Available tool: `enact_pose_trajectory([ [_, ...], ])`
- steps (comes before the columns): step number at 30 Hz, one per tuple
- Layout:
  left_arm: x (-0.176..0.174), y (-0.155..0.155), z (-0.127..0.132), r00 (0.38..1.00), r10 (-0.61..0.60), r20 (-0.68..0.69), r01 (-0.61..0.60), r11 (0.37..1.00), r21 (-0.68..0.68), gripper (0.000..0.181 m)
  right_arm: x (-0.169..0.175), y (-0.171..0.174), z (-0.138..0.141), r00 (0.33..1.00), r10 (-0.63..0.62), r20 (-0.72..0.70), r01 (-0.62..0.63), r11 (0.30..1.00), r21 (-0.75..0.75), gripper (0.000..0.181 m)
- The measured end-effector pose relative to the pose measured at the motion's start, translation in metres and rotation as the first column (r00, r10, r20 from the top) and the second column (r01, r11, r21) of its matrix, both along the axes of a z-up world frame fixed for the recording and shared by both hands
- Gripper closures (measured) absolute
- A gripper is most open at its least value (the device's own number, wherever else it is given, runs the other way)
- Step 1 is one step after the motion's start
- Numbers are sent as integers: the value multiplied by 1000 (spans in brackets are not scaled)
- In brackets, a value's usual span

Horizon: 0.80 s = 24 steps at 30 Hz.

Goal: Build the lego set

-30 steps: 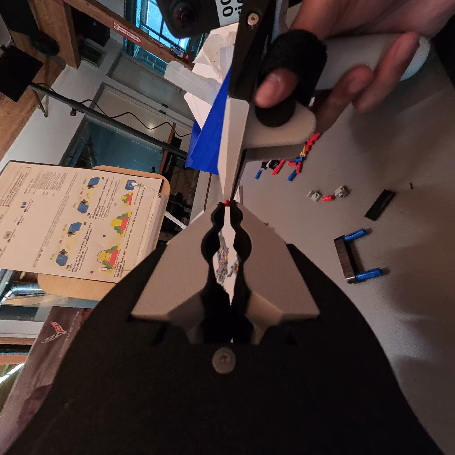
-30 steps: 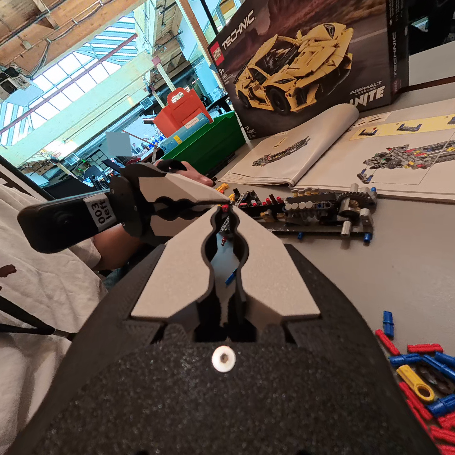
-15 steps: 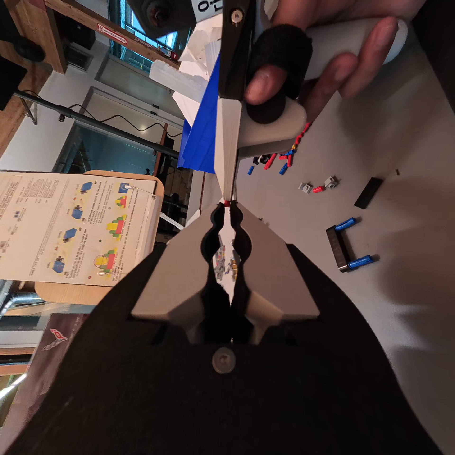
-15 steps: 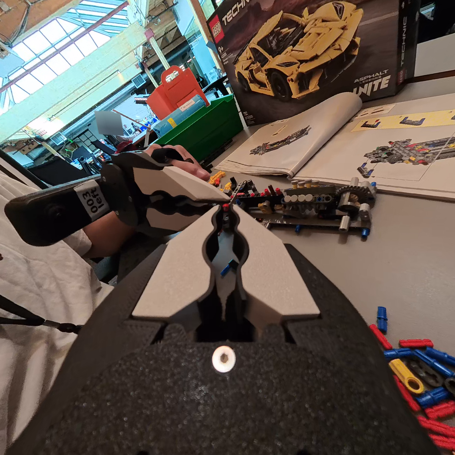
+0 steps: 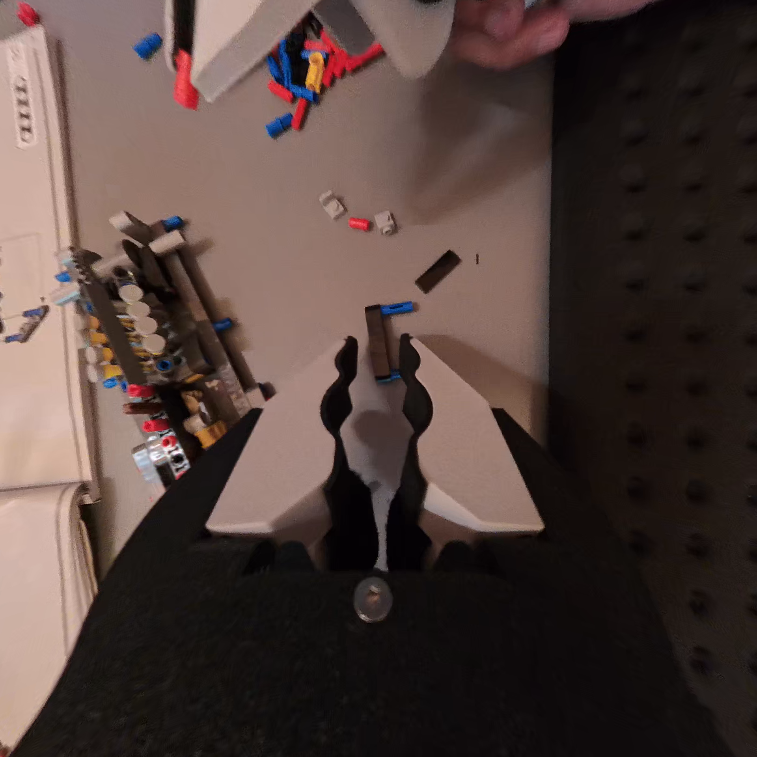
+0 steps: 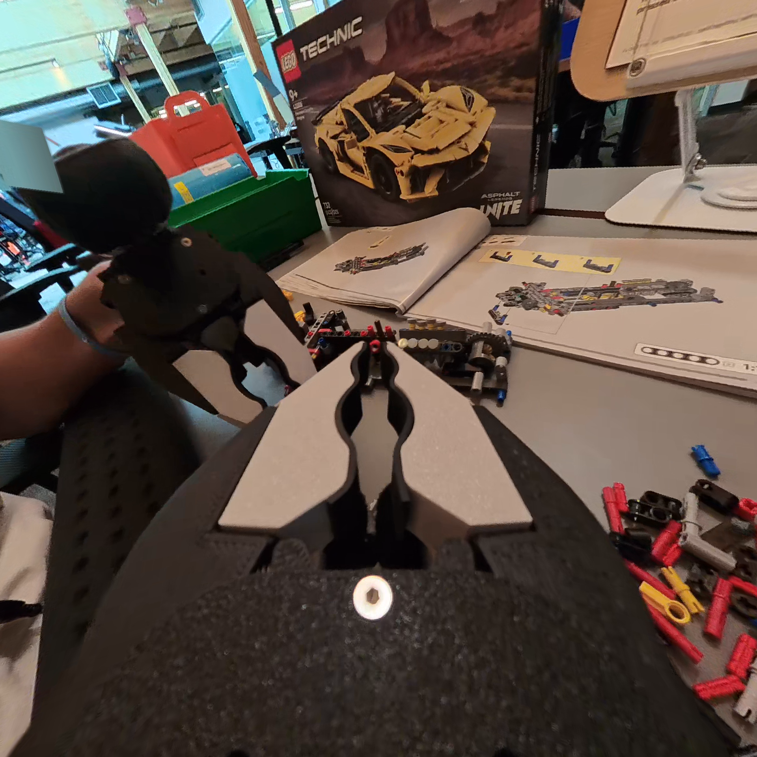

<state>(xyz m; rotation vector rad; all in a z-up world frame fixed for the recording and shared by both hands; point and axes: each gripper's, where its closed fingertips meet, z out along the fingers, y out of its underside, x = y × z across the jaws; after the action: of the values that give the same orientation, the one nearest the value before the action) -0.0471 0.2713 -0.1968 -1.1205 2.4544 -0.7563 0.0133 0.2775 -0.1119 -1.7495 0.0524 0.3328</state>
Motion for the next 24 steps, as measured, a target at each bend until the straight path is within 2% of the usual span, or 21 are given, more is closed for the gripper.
enact_pose_trajectory([
  [2, 0, 5, -8, 1000, 16, -24, -15, 999, 37, 164, -3, 1, -1, 1000, 10, 21, -10, 1000, -7, 178],
  [6, -1, 1, -11, 997, 34, -64, -35, 999, -18, 175, -1, 1, -1, 1000, -2, 27, 2, 1000, -1, 178],
  [9, 8, 9, -9, 999, 50, -4, -50, 998, 44, 175, 6, -1, 5, 999, -35, 29, 34, 999, 32, 178],
  [10, 19, 13, -1, 993, 103, 53, -104, 994, 16, 175, 9, -2, 9, 997, -60, 41, 58, 997, 54, 178],
  [11, 31, 14, 16, 979, 177, 97, -166, 980, -109, 175, 14, -5, 15, 993, -98, 70, 92, 992, 86, 178],
  [12, 40, 11, 39, 964, 238, 120, -194, 936, -293, 175, 17, -8, 23, 982, -142, 124, 125, 984, 130, 178],
  [14, 50, 11, 84, 933, 340, 118, -198, 757, -622, 174, 17, -13, 35, 928, -227, 295, 174, 965, 196, 178],
  [16, 54, 20, 102, 913, 406, 43, -221, 581, -783, 174, 11, -16, 45, 835, -310, 453, 218, 945, 245, 178],
  [17, 55, 26, 107, 898, 437, 42, -222, 535, -815, 175, 3, -13, 46, 816, -313, 486, 213, 944, 251, 178],
  [18, 58, 30, 109, 881, 466, 79, -216, 546, -810, 175, -2, -8, 42, 829, -304, 470, 219, 949, 228, 178],
  [20, 60, 30, 112, 846, 489, 213, -182, 641, -745, 175, -9, 4, 39, 893, -291, 343, 235, 952, 195, 178],
  [21, 60, 26, 116, 831, 488, 267, -158, 667, -728, 175, -11, 7, 44, 917, -302, 259, 250, 944, 216, 178],
  [24, 58, 17, 123, 800, 488, 350, -128, 708, -695, 175, -4, 10, 46, 938, -335, 88, 308, 923, 229, 178],
])
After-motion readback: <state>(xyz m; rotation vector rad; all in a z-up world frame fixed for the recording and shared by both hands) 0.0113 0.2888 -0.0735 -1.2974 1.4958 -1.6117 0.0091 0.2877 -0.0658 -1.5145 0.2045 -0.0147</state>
